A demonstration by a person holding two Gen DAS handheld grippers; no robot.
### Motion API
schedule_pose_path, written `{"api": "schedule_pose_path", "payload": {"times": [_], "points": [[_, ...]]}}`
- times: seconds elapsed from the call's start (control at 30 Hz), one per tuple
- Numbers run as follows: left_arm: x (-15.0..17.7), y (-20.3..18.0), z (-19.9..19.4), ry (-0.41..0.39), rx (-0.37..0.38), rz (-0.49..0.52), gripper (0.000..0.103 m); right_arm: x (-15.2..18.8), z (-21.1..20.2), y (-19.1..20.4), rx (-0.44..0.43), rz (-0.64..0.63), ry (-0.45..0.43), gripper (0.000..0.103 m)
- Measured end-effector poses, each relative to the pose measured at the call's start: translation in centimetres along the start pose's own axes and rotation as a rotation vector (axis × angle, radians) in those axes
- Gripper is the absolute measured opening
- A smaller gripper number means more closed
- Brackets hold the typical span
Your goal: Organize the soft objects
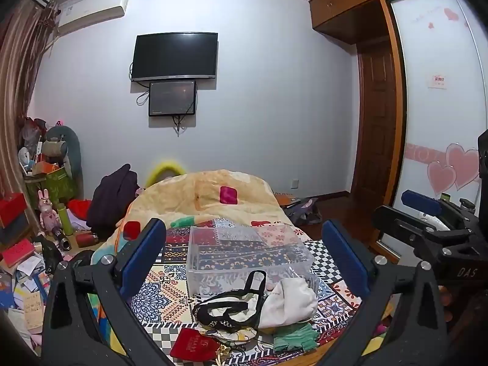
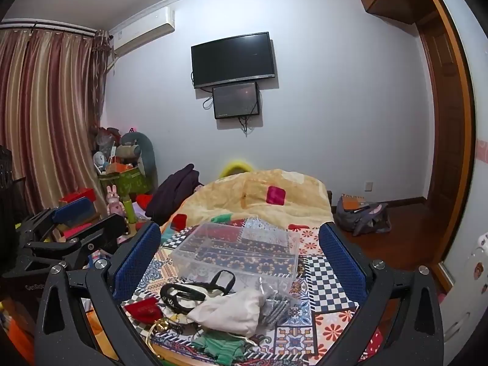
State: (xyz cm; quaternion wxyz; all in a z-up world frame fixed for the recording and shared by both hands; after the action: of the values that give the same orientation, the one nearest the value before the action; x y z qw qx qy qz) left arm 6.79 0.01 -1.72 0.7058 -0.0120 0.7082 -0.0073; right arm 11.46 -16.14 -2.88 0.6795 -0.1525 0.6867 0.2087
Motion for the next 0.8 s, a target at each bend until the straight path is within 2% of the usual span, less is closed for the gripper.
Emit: {"api": "schedule_pose_path", "payload": {"times": [0.8], "points": [[-0.14,0.03,0.14,-0.004,-0.002,0.001,0.103,-0.34,-0.21,0.07,-0.003,0.000,-0.008,0.103]]}}
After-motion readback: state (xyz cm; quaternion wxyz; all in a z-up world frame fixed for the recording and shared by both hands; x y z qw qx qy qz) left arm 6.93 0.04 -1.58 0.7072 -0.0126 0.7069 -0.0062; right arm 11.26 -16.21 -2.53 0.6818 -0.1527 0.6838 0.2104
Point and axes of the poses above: each gripper's, at about its wrist camera, not at the fingertips, and z roughly the way its jaws point, y to its left, x to its underside, the point moved 7 cm from there along z, roughly the way its jaws point, and after that the axes turned 14 degrees about -y, right-handed, at the moved point
